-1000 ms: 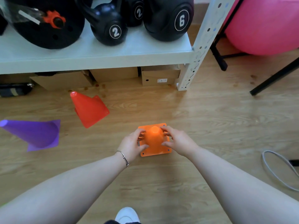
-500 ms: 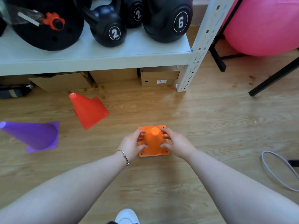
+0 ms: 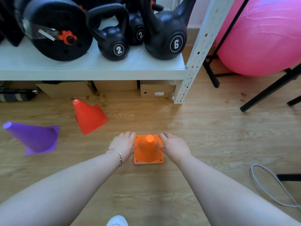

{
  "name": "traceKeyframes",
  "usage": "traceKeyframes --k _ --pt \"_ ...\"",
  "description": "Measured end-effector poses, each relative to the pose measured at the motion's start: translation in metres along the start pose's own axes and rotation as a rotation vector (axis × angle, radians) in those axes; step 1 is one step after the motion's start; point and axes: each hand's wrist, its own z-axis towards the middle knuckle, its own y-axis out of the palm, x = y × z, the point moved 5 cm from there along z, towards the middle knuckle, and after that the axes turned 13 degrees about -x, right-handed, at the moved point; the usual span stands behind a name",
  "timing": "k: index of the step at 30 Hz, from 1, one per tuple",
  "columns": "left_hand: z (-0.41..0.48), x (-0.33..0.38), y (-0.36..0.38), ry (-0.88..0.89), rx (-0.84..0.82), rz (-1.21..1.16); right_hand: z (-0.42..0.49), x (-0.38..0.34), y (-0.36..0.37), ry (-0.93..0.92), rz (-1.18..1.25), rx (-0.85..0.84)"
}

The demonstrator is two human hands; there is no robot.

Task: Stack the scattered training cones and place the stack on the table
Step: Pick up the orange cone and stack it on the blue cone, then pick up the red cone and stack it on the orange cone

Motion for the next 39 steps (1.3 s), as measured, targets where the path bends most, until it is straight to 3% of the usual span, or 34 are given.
traceKeyframes --k 5,14,23,39 --pt "-0.023 -0.012 -0.048 -0.071 0.240 0.223 -0.005 0.004 -0.053 0.016 -0.104 0.278" --pt "-0.111 -0.042 -0.179 -0.267 0.385 0.261 -0.038 -0.038 -0.169 -0.122 -0.141 0.466" --pt "-0.177 -0.107 -0.205 -0.431 0.310 0.231 -0.052 -0.112 -0.210 -0.212 -0.115 0.452" --pt "-0.066 -0.237 -0.091 -0.425 0.141 0.155 0.124 -0.185 -0.140 -0.271 -0.243 0.203"
